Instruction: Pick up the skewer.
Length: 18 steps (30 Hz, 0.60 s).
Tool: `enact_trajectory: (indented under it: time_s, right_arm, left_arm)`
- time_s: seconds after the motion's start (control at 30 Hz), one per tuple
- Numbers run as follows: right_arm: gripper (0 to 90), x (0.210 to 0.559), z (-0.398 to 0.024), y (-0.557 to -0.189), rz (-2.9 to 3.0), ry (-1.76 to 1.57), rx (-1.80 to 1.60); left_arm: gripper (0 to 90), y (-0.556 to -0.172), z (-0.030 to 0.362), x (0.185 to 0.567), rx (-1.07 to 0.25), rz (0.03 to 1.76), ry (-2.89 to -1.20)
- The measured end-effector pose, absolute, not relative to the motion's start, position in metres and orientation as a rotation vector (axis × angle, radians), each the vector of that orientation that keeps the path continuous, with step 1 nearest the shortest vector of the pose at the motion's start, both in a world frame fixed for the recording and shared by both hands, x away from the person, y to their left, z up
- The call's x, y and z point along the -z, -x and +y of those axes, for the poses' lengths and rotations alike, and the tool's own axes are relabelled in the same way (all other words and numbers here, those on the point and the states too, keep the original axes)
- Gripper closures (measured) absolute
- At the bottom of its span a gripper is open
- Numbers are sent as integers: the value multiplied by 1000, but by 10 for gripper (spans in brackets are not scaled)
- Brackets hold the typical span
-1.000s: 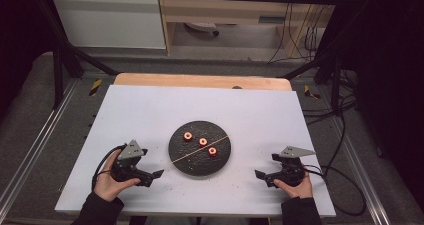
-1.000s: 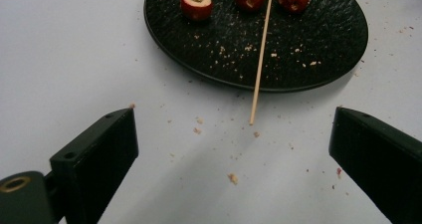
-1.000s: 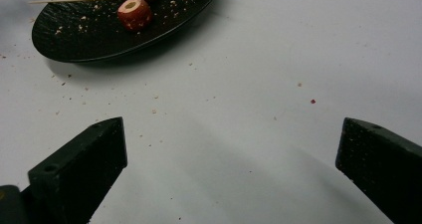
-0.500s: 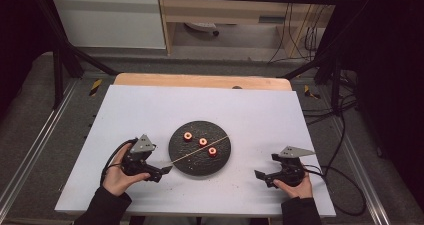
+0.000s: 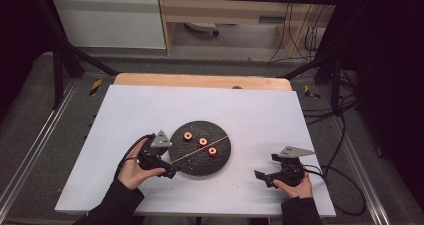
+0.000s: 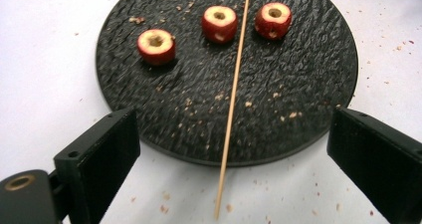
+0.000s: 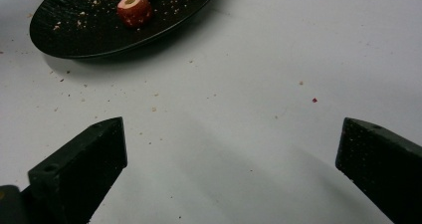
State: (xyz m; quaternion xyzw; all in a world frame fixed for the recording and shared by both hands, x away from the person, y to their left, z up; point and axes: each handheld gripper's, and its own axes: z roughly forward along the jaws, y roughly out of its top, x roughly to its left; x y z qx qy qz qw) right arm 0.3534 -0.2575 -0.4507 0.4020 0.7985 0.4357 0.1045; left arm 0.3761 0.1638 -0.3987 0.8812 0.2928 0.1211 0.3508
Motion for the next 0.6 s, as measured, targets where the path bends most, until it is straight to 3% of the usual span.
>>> enact_trajectory:
  time_s: [0.6]
  right_arm:
    - [6, 451, -257, -354, 2357, -1187, -1281]
  left_arm:
    - [168, -397, 136, 407, -318, 786, -2360]
